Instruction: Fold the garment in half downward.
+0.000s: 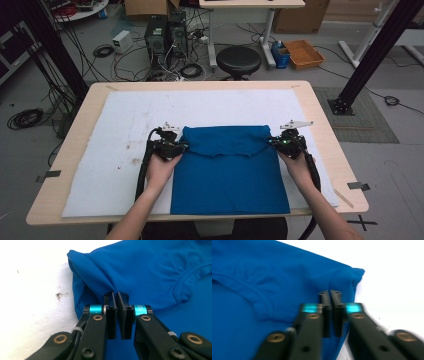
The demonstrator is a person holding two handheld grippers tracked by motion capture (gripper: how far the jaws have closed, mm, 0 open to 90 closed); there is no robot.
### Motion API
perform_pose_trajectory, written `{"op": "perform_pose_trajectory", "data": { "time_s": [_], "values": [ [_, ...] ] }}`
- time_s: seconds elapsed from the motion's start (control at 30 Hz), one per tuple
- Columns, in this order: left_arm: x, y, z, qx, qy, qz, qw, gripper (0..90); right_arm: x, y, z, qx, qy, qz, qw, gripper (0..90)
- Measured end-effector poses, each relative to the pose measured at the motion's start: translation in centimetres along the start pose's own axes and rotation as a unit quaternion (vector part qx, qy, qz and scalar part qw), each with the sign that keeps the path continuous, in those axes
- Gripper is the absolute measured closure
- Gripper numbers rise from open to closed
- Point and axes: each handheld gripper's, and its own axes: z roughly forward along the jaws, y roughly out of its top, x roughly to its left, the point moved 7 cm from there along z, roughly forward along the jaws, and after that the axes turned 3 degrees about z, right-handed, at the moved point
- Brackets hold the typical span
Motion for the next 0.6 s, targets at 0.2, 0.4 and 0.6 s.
{"op": "perform_pose_trajectory", "data": {
  "time_s": [0.2,0.4,0.6],
  "values": [
    [0.0,-0.2,0.3,0.008,0.001,-0.007,0.9999,78.9,-1.0,-0.5,0.4,-0.003,-0.017,0.056,0.9983,62.3],
    [0.0,-0.2,0.4,0.006,-0.004,-0.002,1.0000,84.3,-1.1,-0.7,1.5,0.016,-0.004,0.054,0.9984,87.2],
    [-0.2,0.2,-0.4,-0.013,-0.017,0.000,0.9998,85.8,-0.5,0.1,0.3,-0.004,0.007,0.042,0.9991,90.0]
  ]
}}
